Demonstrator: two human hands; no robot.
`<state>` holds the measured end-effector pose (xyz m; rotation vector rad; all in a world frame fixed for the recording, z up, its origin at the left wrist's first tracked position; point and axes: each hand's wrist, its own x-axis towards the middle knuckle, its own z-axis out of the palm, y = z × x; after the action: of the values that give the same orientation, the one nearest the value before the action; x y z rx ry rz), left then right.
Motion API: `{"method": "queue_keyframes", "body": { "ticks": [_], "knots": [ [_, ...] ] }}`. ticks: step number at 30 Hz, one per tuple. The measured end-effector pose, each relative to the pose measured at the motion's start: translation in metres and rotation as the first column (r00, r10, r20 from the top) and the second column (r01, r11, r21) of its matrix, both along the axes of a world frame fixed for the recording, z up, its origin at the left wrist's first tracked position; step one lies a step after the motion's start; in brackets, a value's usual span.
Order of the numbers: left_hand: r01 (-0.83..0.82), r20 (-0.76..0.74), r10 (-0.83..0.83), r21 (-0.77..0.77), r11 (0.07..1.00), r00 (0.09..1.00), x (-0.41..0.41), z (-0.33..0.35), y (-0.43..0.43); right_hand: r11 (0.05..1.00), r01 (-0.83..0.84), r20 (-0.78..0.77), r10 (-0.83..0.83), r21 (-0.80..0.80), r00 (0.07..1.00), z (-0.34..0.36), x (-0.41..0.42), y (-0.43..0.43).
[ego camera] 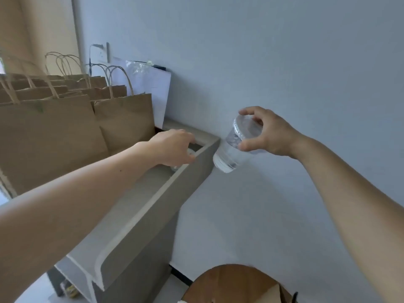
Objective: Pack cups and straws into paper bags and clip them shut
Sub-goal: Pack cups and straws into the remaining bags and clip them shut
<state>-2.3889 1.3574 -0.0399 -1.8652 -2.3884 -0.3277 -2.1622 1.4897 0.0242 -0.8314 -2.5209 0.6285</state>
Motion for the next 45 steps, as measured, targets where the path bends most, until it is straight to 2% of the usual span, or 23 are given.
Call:
{"method": "queue_keyframes", "body": {
  "ticks": [6, 12, 18, 24, 27, 32, 34, 36, 41, 45],
  "knots": [
    [0.181, 0.042, -0.177, -0.126, 0.975, 0.983, 0.111, -0.054, 0.065, 0.974, 0.216, 0.144, -0.205, -0.065, 0.968, -0.074, 0.120, 0.017],
    [0.351, 0.209, -0.291, -0.369, 0.861, 0.934, 0.220, -0.151, 0.095, 0.905, 0.404, 0.288, -0.354, -0.136, 0.890, -0.172, 0.219, 0.028],
    [0.391, 0.308, -0.255, -0.558, 0.732, 0.917, 0.282, -0.244, 0.083, 0.855, 0.476, 0.356, -0.389, -0.204, 0.850, -0.256, 0.265, 0.036],
    [0.401, 0.427, -0.105, -0.698, 0.593, 0.898, 0.308, -0.312, 0.060, 0.825, 0.479, 0.309, -0.390, -0.300, 0.867, -0.306, 0.262, 0.037],
    [0.342, 0.427, -0.009, -0.710, 0.615, 0.904, 0.323, -0.332, 0.052, 0.822, 0.474, 0.281, -0.396, -0.315, 0.874, -0.318, 0.255, 0.033],
    [0.249, 0.477, 0.126, -0.644, 0.723, 0.870, 0.339, -0.350, 0.048, 0.816, 0.470, 0.259, -0.399, -0.336, 0.879, -0.332, 0.259, 0.020],
    [0.193, 0.557, 0.263, -0.629, 0.753, 0.788, 0.338, -0.356, 0.047, 0.812, 0.485, 0.257, -0.418, -0.325, 0.871, -0.333, 0.266, 0.017],
    [0.162, 0.606, 0.378, -0.650, 0.742, 0.700, 0.336, -0.360, 0.046, 0.808, 0.483, 0.262, -0.412, -0.338, 0.872, -0.333, 0.274, 0.015],
    [0.106, 0.591, 0.421, -0.655, 0.748, 0.688, 0.325, -0.369, 0.051, 0.894, 0.331, 0.398, -0.198, -0.301, 0.896, -0.324, 0.289, 0.014],
    [0.113, 0.590, 0.453, -0.682, 0.722, 0.669, 0.322, -0.373, 0.055, 0.975, 0.123, 0.591, 0.010, -0.185, 0.807, -0.324, 0.285, 0.008]
  ]
}}
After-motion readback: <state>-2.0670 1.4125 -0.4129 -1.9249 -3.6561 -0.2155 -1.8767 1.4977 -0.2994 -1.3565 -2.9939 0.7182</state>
